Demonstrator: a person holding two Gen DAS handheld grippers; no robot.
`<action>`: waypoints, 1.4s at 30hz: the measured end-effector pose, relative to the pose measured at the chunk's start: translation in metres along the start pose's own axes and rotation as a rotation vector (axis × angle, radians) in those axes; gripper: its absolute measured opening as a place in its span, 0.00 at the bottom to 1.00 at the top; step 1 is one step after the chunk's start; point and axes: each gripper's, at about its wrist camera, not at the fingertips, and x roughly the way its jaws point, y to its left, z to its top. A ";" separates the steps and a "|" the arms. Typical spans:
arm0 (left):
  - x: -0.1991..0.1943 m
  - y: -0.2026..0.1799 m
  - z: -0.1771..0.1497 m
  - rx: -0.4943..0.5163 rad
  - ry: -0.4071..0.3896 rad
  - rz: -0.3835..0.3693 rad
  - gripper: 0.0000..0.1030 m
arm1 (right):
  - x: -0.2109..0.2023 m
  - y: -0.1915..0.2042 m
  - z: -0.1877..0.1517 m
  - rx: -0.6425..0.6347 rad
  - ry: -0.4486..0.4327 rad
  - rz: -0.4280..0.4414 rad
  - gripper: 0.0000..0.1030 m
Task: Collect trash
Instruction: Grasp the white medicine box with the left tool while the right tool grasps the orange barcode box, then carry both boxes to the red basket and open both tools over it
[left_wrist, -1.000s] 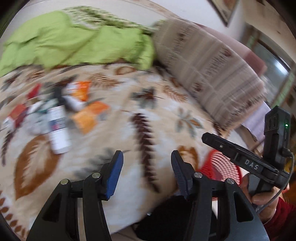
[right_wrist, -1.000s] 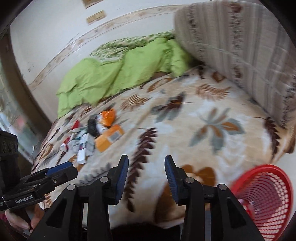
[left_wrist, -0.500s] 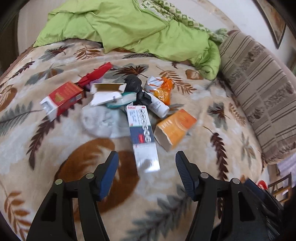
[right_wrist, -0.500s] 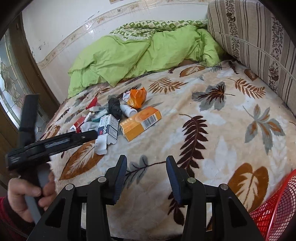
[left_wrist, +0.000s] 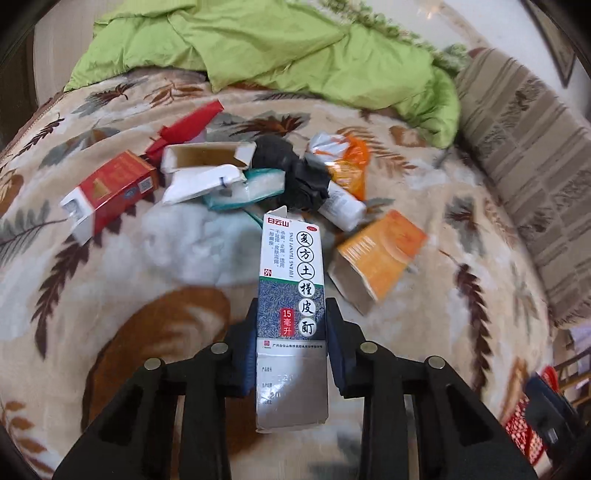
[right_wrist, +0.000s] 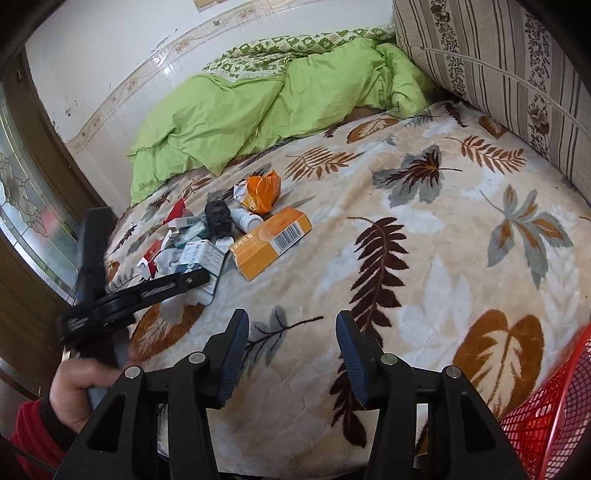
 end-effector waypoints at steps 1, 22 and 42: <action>-0.012 0.000 -0.007 0.013 -0.011 -0.010 0.30 | 0.003 0.002 0.001 -0.006 0.015 -0.001 0.53; -0.057 0.051 -0.047 0.018 -0.148 0.090 0.30 | 0.159 0.041 0.096 0.242 0.253 -0.174 0.67; -0.049 0.060 -0.044 -0.045 -0.102 0.033 0.30 | 0.134 0.061 0.084 0.037 0.070 -0.013 0.26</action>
